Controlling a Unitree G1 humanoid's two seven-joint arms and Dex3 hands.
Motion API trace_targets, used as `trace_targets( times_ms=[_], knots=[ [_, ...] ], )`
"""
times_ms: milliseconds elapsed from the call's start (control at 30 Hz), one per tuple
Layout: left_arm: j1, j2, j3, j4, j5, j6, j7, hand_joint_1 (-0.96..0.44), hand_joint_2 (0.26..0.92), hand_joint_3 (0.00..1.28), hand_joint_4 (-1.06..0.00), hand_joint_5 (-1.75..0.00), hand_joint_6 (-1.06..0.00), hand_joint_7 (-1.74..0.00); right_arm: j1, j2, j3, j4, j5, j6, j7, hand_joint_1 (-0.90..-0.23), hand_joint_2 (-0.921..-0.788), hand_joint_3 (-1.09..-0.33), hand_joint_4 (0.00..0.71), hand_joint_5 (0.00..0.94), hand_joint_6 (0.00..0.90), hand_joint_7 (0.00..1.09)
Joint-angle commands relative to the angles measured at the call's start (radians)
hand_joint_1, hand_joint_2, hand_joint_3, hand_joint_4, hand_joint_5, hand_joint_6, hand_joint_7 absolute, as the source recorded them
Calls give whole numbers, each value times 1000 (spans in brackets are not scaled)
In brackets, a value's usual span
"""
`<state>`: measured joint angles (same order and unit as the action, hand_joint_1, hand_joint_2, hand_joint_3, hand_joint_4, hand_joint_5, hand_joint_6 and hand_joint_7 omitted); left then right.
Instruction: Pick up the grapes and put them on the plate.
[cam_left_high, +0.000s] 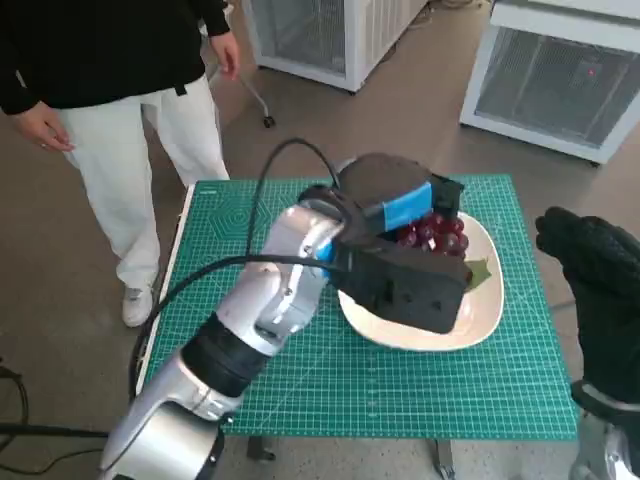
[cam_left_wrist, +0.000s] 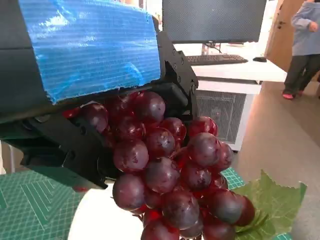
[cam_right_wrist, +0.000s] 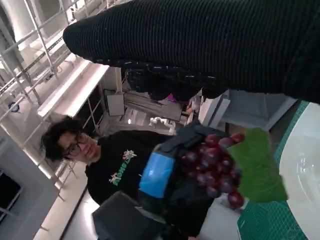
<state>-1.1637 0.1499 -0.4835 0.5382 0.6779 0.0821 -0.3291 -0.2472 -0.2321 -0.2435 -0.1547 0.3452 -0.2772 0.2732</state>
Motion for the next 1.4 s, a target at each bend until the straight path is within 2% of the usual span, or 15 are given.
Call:
trace_targets(
  times_ms=[33,133,200,233,333,367,433,500,633,933,1167,1400],
  knots=[
    [-20,-16,13,12,-14,-37,49,2,827,312,-598,-1425,-580,-1099,26,4,0,4,-7,16,-6,-616,-921,-696,355,8,-1,757],
    [-13,-18,17,14,-23,-37,52,18,889,291,-487,-1452,-464,-1239,27,5,0,3,-5,18,-7,-616,-921,-696,356,8,-1,757],
    [-14,-20,14,17,-22,-23,45,92,900,315,-408,-1443,-397,-1090,28,5,0,1,-5,18,-8,-617,-921,-696,356,8,-1,756],
    [-16,-23,12,19,-20,-13,39,109,889,314,-356,-1307,-366,-919,28,6,0,1,-5,19,-8,-617,-921,-696,356,8,-1,756],
    [-16,-27,7,17,-13,11,29,22,834,245,-226,-543,-333,-403,29,7,1,-1,-7,19,-11,-617,-921,-697,356,8,-1,755],
    [-14,-27,6,14,-12,13,29,-8,826,219,-204,-364,-332,-292,30,7,1,-2,-7,19,-11,-617,-921,-697,356,8,-1,755],
    [-9,-22,5,4,-11,7,31,-53,816,182,-173,-186,-328,-169,30,7,2,-3,-8,19,-12,-616,-921,-697,357,9,-1,755],
    [-4,-14,2,-5,-8,-7,36,-90,805,152,-152,-91,-323,-98,31,8,2,-3,-7,19,-12,-615,-921,-697,357,9,-1,755],
    [2,1,-3,-10,2,-40,55,-137,802,106,-131,-19,-318,-35,31,7,2,-4,-6,20,-11,-615,-921,-697,357,9,-1,755],
    [20,15,29,-2,-18,-82,121,-254,799,44,-106,-1,-307,-5,31,8,8,-6,-5,21,-7,-615,-921,-698,357,10,-1,756],
    [99,43,128,-59,-111,-129,164,-328,815,31,-92,0,-299,0,35,10,14,-17,-1,33,-9,-616,-921,-697,359,11,-1,760],
    [164,80,233,-65,-237,-208,163,-399,890,41,-92,-2,-284,0,41,9,13,-25,-1,38,-8,-617,-921,-693,362,13,-1,763]
  ],
)
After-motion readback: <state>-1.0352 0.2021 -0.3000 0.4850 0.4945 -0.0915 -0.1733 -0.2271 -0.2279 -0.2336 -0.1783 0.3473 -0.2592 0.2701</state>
